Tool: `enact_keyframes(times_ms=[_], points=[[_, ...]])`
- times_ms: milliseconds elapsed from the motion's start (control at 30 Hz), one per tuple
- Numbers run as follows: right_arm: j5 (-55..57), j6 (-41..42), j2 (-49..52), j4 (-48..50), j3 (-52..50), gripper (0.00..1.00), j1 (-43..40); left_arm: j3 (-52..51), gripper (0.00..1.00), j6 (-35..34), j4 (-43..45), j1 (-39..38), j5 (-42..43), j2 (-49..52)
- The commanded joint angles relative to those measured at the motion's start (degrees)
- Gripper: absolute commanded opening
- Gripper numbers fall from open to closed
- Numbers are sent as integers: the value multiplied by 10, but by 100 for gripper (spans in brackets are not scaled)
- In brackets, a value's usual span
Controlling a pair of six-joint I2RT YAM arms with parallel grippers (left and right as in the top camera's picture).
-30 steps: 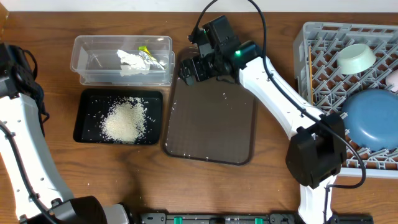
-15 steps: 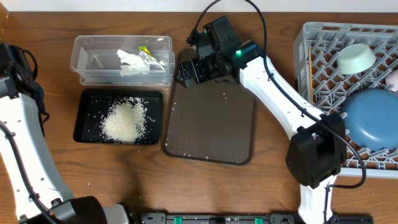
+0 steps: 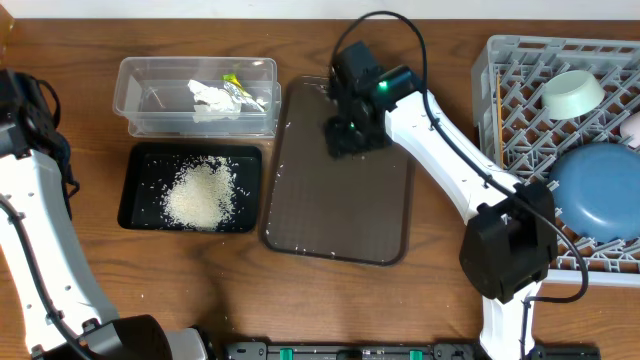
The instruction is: Sort waste into correct bins and load items into the dishwasher rack
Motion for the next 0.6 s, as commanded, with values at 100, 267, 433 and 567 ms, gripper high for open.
enact_keyframes(times_ms=[100, 267, 433, 567], points=[[156, 53, 13, -31, -12, 76, -10, 1, 92, -9, -3, 2, -5, -4], [187, 74, 13, -8, -61, 80, -38, 1, 92, -9, -3, 2, -5, -4], [70, 72, 13, 53, -125, 74, -89, 1, 92, -9, -3, 2, -5, -4], [-4, 52, 13, 102, -164, 68, -121, 1, 92, -9, -3, 2, -5, -4]])
